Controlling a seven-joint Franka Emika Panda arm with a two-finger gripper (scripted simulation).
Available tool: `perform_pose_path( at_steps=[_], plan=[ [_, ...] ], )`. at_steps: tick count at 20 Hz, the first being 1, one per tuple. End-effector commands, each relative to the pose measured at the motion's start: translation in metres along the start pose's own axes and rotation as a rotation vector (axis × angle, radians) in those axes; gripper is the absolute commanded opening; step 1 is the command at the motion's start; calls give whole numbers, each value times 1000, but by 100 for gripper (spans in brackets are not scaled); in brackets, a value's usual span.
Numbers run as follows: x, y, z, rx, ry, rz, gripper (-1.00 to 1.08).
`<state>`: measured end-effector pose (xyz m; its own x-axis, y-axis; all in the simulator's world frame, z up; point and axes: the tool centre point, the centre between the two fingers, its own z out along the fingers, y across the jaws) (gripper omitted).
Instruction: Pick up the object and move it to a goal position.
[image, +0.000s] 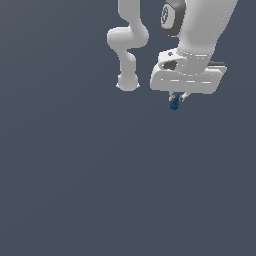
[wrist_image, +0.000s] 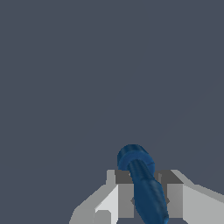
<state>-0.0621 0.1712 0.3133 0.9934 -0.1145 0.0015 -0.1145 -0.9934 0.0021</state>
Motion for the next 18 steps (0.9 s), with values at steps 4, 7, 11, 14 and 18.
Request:
perform_pose_path(
  at_steps=[4, 7, 11, 14, 18],
  plan=[
    [-25, -22, -49, 0, -1, 0, -100],
    [-34, -31, -70, 0, -1, 0, -100],
    [-42, -40, -89, 1, -1, 1, -100],
    [-45, -45, -98, 2, -1, 1, -100],
    [-47, -47, -102, 2, -2, 1, -100]
  ],
)
